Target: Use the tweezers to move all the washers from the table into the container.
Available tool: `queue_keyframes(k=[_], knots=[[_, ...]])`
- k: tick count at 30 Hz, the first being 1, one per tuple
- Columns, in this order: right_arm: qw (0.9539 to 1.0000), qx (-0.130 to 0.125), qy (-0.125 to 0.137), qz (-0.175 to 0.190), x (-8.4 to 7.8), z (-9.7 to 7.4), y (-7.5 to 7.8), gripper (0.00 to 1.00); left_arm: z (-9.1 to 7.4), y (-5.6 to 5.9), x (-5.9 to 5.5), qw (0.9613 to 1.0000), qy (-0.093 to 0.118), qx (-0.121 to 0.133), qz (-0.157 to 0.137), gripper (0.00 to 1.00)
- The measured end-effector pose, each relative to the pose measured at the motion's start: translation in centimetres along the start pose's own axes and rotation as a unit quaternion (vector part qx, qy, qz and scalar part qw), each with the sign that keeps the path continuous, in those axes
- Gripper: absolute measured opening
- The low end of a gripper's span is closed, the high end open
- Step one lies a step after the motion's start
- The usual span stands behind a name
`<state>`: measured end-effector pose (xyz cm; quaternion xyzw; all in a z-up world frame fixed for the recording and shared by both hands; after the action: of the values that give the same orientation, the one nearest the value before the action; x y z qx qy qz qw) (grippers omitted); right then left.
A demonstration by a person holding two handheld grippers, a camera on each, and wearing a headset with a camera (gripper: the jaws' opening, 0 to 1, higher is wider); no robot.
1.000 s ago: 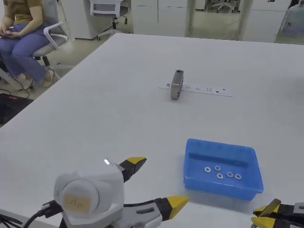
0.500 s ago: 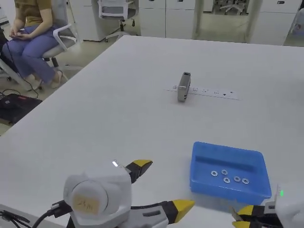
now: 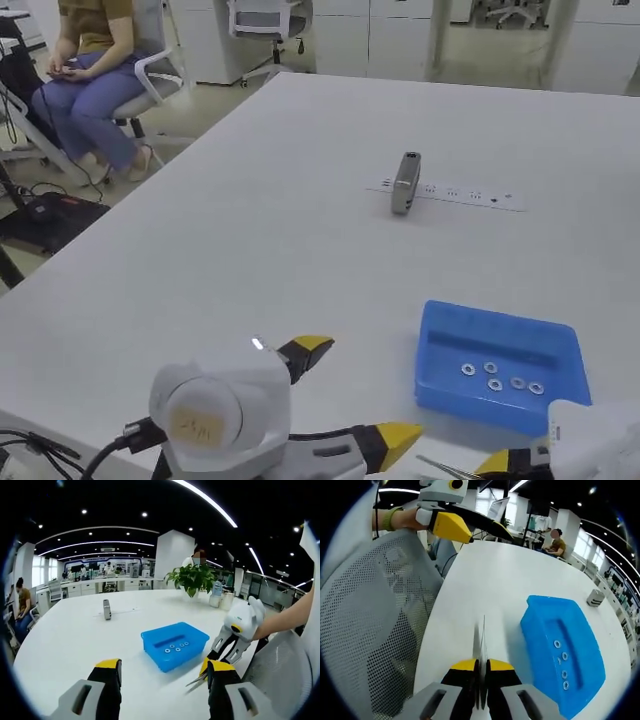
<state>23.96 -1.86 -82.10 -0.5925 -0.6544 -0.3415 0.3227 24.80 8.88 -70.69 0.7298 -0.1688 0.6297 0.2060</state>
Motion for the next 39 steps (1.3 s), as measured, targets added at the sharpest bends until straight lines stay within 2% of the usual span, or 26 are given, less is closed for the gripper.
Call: queue_keyframes(k=[5, 9, 17, 19, 20, 21, 22, 25, 26, 28, 29, 30, 31, 32, 33, 34, 35, 37, 38, 39], knots=[[0.9987, 0.005, 0.047, 0.018, 0.3, 0.1, 0.0, 0.04, 0.0, -0.3, -0.2, 1.0, -0.001, 0.003, -0.002, 0.7], [0.9956, 0.003, 0.08, 0.049, 0.2, 0.0, 0.1, 0.04, -0.1, -0.5, -0.2, 1.0, -0.001, 0.006, -0.005, 0.7], [0.9927, -0.001, 0.1, 0.067, 0.5, -0.1, -0.1, 0.06, -0.1, -0.6, -0.3, 0.9999, -0.002, 0.01, -0.007, 0.7], [0.9905, -0.013, 0.109, 0.083, 0.7, -0.3, 0.1, 0.09, -0.1, -0.6, -0.3, 0.9999, -0.003, 0.01, -0.006, 0.7], [0.987, -0.028, 0.119, 0.105, 1.0, -0.6, 0.4, 0.1, -0.1, -0.5, -0.3, 0.9999, -0.003, 0.011, -0.006, 0.7], [0.9844, -0.032, 0.13, 0.114, 1.3, -0.8, 0.6, 0.12, -0.1, -0.5, -0.2, 0.9999, -0.003, 0.011, -0.006, 0.71], [0.9794, -0.049, 0.147, 0.13, 1.8, -1.4, 0.9, 0.15, -0.1, -0.5, -0.2, 0.9999, -0.002, 0.013, -0.007, 0.71], [0.9685, -0.088, 0.176, 0.152, 2.8, -3.1, 1.9, 0.24, -0.2, -0.7, 0.0, 0.9998, 0.003, 0.018, -0.009, 0.71], [0.9606, -0.122, 0.188, 0.164, 3.0, -4.3, 2.7, 0.26, -0.2, -0.8, 0.1, 0.9997, 0.006, 0.02, -0.009, 0.72], [0.9483, -0.159, 0.213, 0.173, 3.8, -6.0, 3.5, 0.33, -0.2, -1.0, 0.6, 0.9994, 0.019, 0.027, -0.011, 0.74], [0.937, -0.197, 0.226, 0.179, 4.4, -7.5, 4.2, 0.36, -0.2, -1.0, 0.8, 0.9992, 0.024, 0.029, -0.01, 0.75], [0.9308, -0.219, 0.232, 0.179, 4.6, -8.5, 4.6, 0.39, -0.3, -1.2, 0.9, 0.999, 0.028, 0.032, -0.012, 0.76], [0.9204, -0.252, 0.24, 0.177, 4.7, -10.0, 5.3, 0.43, -0.3, -1.3, 0.9, 0.9989, 0.029, 0.034, -0.012, 0.76], [0.9131, -0.273, 0.244, 0.179, 4.7, -11.0, 5.7, 0.46, -0.3, -1.5, 1.1, 0.9986, 0.033, 0.039, -0.009, 0.77], [0.9008, -0.304, 0.255, 0.176, 4.9, -12.6, 6.3, 0.5, -0.4, -1.5, 1.1, 0.9985, 0.036, 0.041, -0.008, 0.78], [0.8926, -0.323, 0.261, 0.177, 4.9, -13.6, 6.5, 0.53, -0.4, -1.6, 1.2, 0.9984, 0.037, 0.042, -0.009, 0.79], [0.8787, -0.353, 0.265, 0.182, 4.8, -15.2, 7.0, 0.56, -0.4, -1.7, 1.3, 0.9981, 0.042, 0.044, -0.007, 0.8], [0.8644, -0.387, 0.267, 0.178, 4.6, -17.1, 7.3, 0.62, -0.4, -1.9, 1.5, 0.9977, 0.047, 0.049, -0.003, 0.82], [0.8536, -0.41, 0.27, 0.176, 4.5, -18.5, 7.5, 0.64, -0.4, -1.9, 1.6, 0.9975, 0.049, 0.051, -0.002, 0.84], [0.8479, -0.422, 0.272, 0.17, 4.6, -19.3, 7.6, 0.67, -0.4, -2.0, 1.7, 0.9971, 0.053, 0.054, -0.001, 0.87]])
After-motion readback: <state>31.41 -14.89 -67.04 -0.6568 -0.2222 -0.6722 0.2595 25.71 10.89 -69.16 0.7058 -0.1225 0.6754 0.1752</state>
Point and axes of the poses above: the centre of the closed fingertips' face, and the gripper's own axes: z roughly forward along the fingers, y roughly to its right, x roughly out of its top, the point moved 1 cm from there along -z, roughly backward along the fingers, and after that the axes turned 14 degrees about y, right-handed, at the moved point
